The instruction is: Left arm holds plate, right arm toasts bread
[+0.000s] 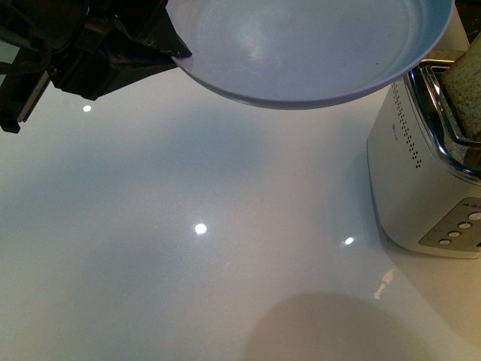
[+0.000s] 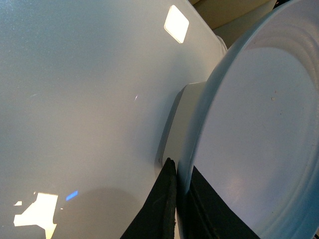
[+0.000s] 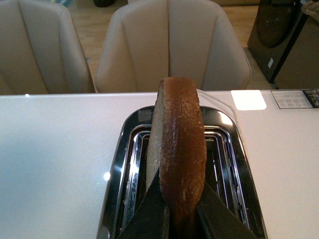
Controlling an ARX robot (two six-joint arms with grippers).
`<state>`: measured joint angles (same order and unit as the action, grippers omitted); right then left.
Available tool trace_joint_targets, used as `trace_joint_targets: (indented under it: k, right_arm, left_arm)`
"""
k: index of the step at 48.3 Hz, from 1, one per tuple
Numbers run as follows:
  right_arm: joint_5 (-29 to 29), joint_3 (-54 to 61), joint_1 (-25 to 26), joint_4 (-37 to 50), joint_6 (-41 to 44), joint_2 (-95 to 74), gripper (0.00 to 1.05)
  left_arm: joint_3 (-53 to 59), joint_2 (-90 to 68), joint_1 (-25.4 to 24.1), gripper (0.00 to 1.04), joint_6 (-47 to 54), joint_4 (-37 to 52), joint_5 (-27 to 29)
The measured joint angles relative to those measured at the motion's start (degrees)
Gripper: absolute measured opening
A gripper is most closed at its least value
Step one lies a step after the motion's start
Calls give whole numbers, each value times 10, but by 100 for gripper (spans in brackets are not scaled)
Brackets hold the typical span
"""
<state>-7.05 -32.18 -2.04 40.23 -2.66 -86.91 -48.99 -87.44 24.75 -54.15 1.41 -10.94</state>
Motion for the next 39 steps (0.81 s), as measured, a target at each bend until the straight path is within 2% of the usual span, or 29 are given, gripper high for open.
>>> trace_joint_targets:
  k: [21,30,39]
  right_arm:
    - [-22,2,-29,46,9,-85,4]
    - [-28,28,-35,62,11,-97,40]
    - [-31,52,-27,54,15,-55,65]
  left_arm:
    - [0,0,0,3,0,0,0]
    - [0,0,0,3,0,0,0]
    - [0,0,0,3,0,0,0]
